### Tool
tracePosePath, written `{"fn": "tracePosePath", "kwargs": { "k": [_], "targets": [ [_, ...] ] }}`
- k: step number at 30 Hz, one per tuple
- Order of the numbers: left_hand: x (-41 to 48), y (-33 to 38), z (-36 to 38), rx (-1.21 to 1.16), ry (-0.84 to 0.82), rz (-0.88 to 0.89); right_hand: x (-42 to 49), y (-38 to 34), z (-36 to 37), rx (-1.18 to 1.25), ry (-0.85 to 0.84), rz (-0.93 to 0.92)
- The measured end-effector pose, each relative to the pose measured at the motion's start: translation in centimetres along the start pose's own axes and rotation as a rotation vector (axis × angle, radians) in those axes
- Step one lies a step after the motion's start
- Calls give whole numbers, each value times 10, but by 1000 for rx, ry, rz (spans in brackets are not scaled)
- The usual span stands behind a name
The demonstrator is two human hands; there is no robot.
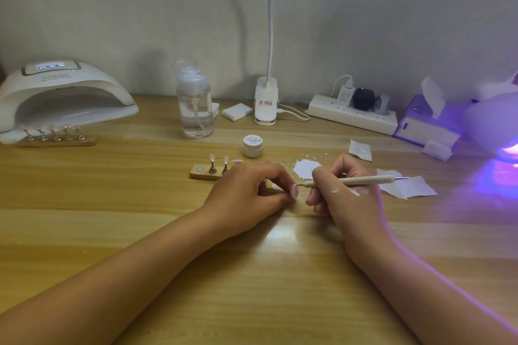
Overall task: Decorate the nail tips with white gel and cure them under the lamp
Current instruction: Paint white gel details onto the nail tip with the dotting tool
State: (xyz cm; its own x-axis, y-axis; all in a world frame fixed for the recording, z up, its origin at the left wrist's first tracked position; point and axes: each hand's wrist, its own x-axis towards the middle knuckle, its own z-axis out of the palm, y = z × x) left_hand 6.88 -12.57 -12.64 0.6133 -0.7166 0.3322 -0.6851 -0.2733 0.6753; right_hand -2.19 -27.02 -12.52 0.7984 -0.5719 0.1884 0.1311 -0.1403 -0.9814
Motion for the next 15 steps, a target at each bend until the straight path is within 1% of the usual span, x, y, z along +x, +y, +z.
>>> {"fn": "tracePosePath", "kwargs": {
  "k": [12, 15],
  "targets": [
    [0, -1, 0, -11, 0, -1, -1, -1, 0, -21, 10, 18],
    [0, -1, 0, -11, 0, -2, -2, -1, -1, 6, 20, -3]
  ]
}}
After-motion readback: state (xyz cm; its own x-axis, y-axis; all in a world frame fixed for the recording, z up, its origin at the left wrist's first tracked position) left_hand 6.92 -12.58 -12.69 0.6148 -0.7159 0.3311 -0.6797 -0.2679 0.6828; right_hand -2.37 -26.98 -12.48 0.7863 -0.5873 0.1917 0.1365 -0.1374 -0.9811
